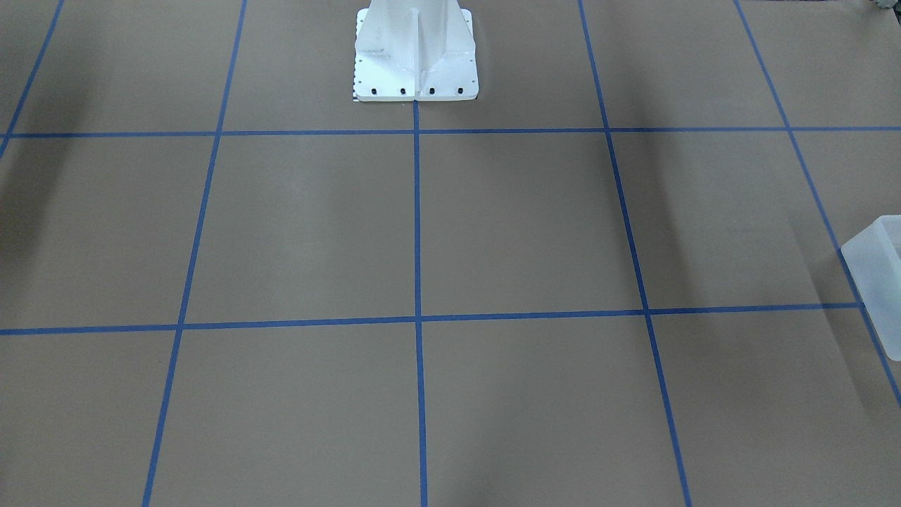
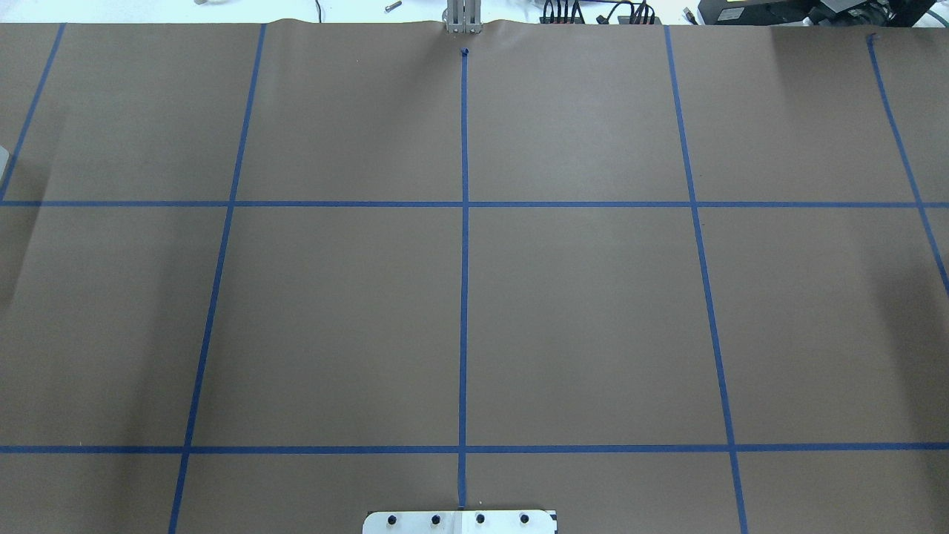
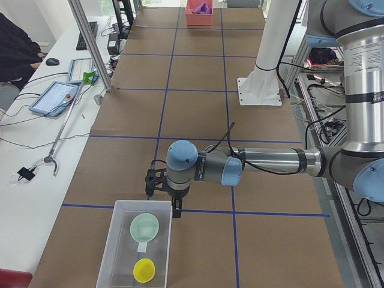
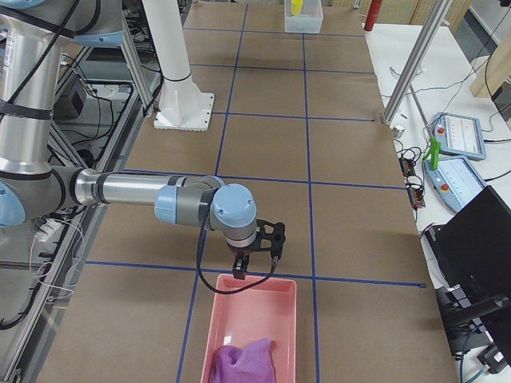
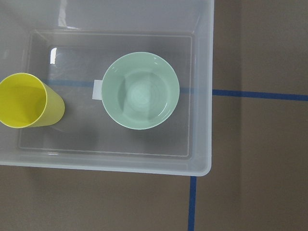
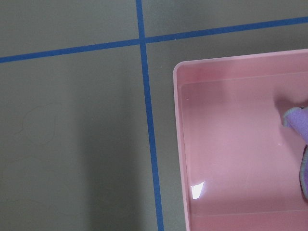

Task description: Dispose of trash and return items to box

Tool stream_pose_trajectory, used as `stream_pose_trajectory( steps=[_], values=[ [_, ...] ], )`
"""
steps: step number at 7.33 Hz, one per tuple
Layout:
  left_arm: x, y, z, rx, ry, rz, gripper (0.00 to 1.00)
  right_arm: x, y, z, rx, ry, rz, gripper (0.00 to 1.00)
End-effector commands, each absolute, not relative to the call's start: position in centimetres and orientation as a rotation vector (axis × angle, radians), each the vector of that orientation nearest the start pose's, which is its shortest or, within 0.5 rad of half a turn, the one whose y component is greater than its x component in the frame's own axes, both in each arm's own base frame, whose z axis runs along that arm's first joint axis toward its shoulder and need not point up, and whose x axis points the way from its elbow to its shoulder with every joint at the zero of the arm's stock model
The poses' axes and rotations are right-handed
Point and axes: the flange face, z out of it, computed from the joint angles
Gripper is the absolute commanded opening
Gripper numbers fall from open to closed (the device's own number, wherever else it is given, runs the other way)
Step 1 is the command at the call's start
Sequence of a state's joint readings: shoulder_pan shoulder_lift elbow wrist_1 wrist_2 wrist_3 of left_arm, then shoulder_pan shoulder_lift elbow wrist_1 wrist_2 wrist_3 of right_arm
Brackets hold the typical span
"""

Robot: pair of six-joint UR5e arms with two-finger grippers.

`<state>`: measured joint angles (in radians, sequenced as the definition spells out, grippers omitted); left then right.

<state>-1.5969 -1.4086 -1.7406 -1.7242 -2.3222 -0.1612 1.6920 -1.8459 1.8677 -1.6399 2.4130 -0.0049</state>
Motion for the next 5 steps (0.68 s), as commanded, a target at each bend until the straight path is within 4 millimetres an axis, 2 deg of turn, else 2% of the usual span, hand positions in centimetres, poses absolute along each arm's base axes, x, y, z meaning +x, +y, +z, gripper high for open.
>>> stream_pose_trajectory(
  steps=[1,5],
  values=[
    [-7.66,-43.28,63.51,0.1,0.759,-0.119,0.98,10.36,-36.29,63.32,0.01,-0.844,0.129,1.0],
    [-7.59,-43.29,63.59,0.098,0.759,-0.119,0.98,10.35,-36.33,63.0,0.016,-0.846,0.126,1.0]
  ],
)
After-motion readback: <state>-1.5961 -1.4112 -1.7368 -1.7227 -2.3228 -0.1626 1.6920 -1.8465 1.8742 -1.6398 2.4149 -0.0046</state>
